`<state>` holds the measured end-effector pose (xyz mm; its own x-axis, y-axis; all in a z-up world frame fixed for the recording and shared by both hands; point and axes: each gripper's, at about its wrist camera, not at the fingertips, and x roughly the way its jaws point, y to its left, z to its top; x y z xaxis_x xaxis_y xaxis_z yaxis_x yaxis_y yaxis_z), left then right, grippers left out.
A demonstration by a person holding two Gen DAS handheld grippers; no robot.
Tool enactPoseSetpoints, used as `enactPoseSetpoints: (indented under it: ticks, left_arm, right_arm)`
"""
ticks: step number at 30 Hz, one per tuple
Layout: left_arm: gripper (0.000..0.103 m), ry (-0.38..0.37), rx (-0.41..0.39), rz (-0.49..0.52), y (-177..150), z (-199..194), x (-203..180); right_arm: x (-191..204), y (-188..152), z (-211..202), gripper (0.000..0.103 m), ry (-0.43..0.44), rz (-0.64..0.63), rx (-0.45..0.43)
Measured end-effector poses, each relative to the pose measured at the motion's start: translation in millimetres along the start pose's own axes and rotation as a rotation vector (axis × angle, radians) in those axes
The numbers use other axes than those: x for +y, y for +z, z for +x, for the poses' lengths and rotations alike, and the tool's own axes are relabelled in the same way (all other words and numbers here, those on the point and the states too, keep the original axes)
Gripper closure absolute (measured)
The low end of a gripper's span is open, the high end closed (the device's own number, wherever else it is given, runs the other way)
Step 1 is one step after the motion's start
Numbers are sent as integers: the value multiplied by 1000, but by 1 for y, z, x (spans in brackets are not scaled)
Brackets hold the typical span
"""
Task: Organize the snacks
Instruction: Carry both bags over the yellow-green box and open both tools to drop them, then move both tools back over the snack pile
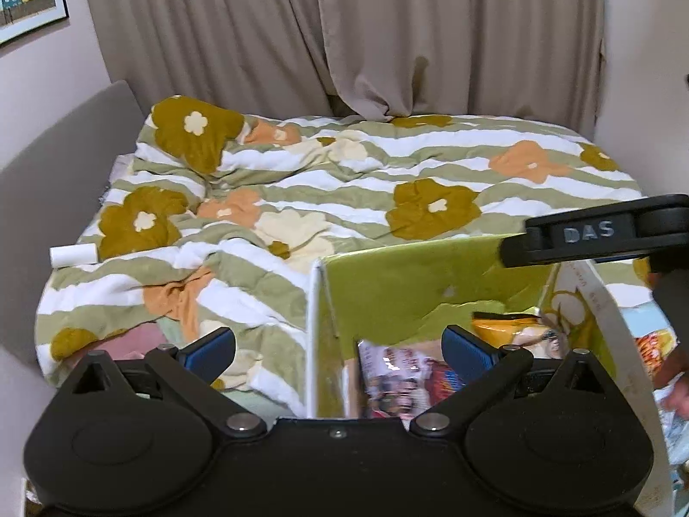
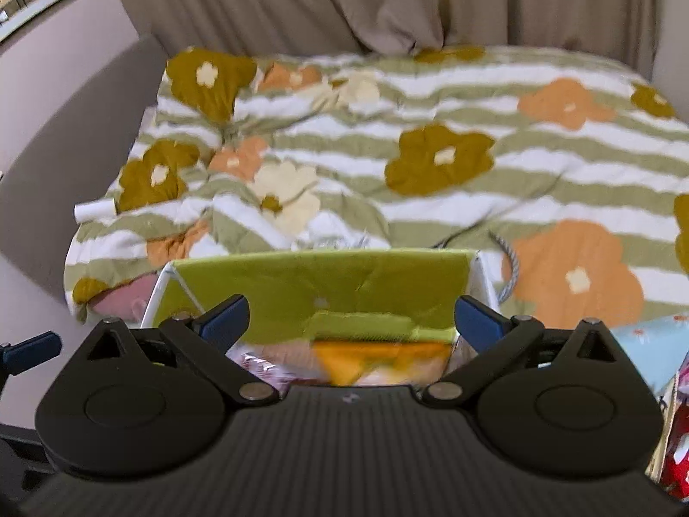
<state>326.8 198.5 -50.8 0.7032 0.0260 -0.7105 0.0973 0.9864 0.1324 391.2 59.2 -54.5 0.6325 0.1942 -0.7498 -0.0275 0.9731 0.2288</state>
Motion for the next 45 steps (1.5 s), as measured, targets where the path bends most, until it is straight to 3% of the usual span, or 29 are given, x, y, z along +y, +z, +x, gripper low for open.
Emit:
enactPoseSetpoints:
  ticks: [8,17,24,36,41,45]
  left_arm:
    - [0,-18,0,-21,-2,-19,6]
    - [0,10,-170,91,8,-84,-20]
    - [0,-112,-247,126,-3,-134,-59]
    - [2,-275,-130,162,-46,-169,-181]
    - [2,-355,-34,175,-72,-167,-243]
    - [2,-363,48,163,-97,-155,-286]
  right_arm:
    - [1,-2,-38,0,-11,-21,5]
    - [0,-22,-129,0,-61,-36,-107]
    - [-50,-50,-204,0,-133,-13,-172]
    - [-192,-119,-283,0,-196,48,-116]
    - [-247,-148,-294,0,-196,47,-62]
    - [-286,-170,-290,0,-189,39,-8]
